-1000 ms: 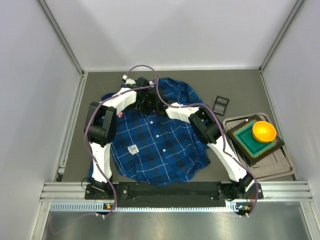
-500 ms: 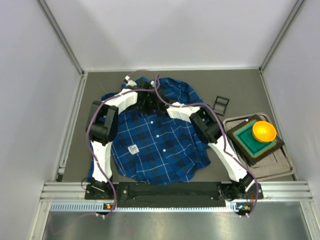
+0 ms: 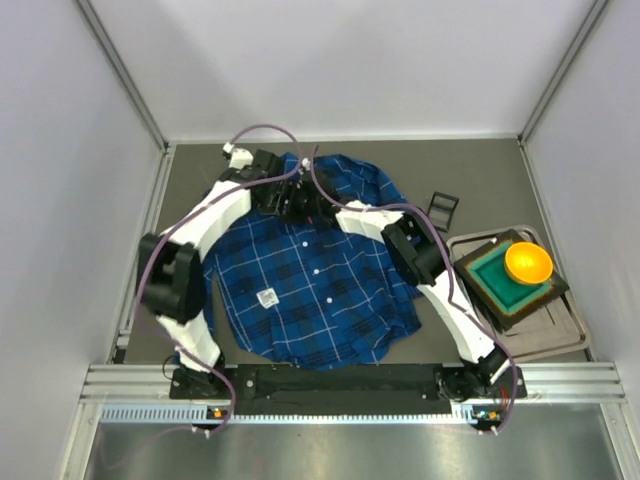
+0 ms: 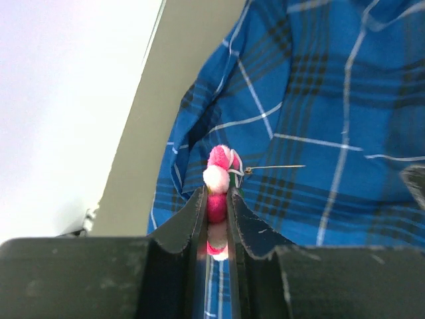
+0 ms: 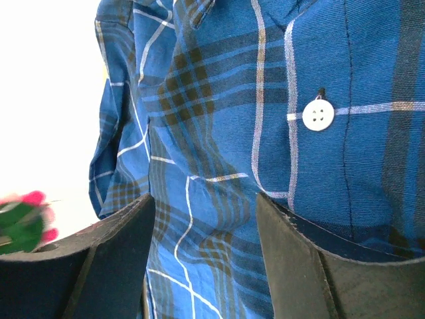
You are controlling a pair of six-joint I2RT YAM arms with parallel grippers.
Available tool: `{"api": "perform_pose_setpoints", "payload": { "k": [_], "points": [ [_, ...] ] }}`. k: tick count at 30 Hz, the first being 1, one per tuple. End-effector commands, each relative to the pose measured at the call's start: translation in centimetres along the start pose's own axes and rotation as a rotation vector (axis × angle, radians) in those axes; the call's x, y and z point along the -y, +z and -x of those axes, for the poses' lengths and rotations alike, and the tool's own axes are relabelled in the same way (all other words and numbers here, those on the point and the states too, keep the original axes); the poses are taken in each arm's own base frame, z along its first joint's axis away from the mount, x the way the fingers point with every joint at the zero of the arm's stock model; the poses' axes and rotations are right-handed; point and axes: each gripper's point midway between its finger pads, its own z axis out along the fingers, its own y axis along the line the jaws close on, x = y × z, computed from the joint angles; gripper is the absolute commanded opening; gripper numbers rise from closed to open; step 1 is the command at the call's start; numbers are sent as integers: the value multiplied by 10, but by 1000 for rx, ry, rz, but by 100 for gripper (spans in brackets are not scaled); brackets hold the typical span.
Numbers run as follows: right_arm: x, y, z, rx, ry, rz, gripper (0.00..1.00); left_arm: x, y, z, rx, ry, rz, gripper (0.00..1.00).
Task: Remove the brooch from the garment
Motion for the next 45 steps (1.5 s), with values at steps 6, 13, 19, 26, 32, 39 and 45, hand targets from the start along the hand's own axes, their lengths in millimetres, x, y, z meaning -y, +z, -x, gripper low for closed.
{"api": "perform_pose_setpoints", "payload": {
  "k": [6, 13, 19, 26, 32, 39, 45],
  "points": [
    [-7, -91, 52, -28, -117, -22, 71, -8, -74, 32, 121, -304, -596, 0],
    [-36, -202, 27, -65, -269, -19, 75, 16, -170, 38, 281, -421, -1283, 0],
    [-42, -278, -38, -186, -346, 75, 75, 11, -255, 28, 351, -484, -1762, 0],
    [-57, -355, -84, -163, -483, 217, 76, 3, -293, 0, 298, -428, -2033, 0],
    [-78, -375, -90, -154, -558, 325, 73, -4, -321, -27, 176, -385, -2271, 0],
    [-110, -384, -84, -144, -535, 430, 73, -9, -335, -47, 103, -297, -2330, 0],
    [-132, -388, -81, -156, -521, 522, 69, -8, -337, -55, 95, -267, -2315, 0]
  ]
}}
